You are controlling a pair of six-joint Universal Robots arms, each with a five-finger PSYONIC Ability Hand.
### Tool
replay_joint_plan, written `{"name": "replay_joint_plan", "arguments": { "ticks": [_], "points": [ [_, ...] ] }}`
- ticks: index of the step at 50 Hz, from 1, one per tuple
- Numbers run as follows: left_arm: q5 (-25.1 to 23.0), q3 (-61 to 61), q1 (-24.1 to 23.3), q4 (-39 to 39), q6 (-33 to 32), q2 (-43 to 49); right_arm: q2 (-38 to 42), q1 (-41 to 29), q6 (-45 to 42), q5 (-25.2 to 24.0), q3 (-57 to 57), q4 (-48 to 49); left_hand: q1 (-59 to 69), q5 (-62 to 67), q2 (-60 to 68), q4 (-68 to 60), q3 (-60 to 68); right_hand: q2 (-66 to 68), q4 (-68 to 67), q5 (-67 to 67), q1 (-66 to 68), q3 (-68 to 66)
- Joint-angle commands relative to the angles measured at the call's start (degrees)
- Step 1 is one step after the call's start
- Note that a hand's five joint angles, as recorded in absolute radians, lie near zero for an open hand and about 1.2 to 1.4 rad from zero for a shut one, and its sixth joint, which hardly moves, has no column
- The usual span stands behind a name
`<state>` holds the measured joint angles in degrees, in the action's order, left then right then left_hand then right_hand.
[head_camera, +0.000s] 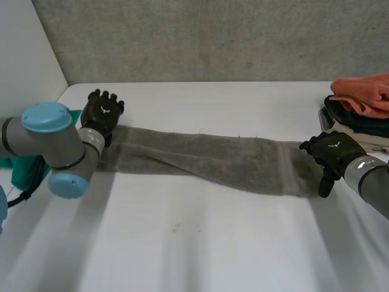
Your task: Fold the laundry.
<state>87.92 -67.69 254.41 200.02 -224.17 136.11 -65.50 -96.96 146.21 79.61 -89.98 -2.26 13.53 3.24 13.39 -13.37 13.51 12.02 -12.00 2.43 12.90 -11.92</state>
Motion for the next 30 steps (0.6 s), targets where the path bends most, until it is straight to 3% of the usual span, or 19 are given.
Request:
{"name": "replay_joint_plan", "arguments": {
  "ticks": [1,18,22,23,25,30],
  "points": [
    [0.32,-7.10,0.12,-0.42,0.14,-4.45,-0.15,0.11,0.21,0.20,-0.55,-0.46,-0.63,-0.33,-0.49,0.46,-0.60,-2.02,2.00,-2.43,-2.90,1.92],
    [-0.12,-22.05,0.12,-0.33,0.67,-17.28,0.55,3.80,3.46,-0.68,-4.15,1.12,-1.47,-1.17,-1.33,1.30,-1.44,3.27,-3.30,2.86,2.39,-3.37],
    [-0.12,-22.75,0.12,-0.33,0.76,-17.81,1.16,4.41,3.73,-1.47,-4.24,2.96,-1.47,-1.17,-1.33,1.30,-1.44,18.02,-18.04,17.61,17.14,-18.12],
    [-0.12,-22.93,0.12,-0.33,0.76,-17.90,1.69,4.50,3.73,-1.82,-4.24,3.75,-1.63,-1.34,-1.50,1.47,-1.61,38.40,-38.42,37.99,37.52,-38.50],
    [-0.12,-23.02,0.03,-0.25,0.67,-17.90,1.96,4.68,3.82,-1.83,-4.24,4.46,-1.80,-1.51,-1.67,1.64,-1.78,66.37,-66.40,65.96,65.49,-66.47],
    [0.06,-23.10,0.03,-0.33,0.76,-18.43,1.70,7.48,3.73,-1.04,-5.12,7.00,-1.64,-1.34,-1.50,1.47,-1.61,67.98,-68.00,67.57,67.10,-68.08]
  ]
}}
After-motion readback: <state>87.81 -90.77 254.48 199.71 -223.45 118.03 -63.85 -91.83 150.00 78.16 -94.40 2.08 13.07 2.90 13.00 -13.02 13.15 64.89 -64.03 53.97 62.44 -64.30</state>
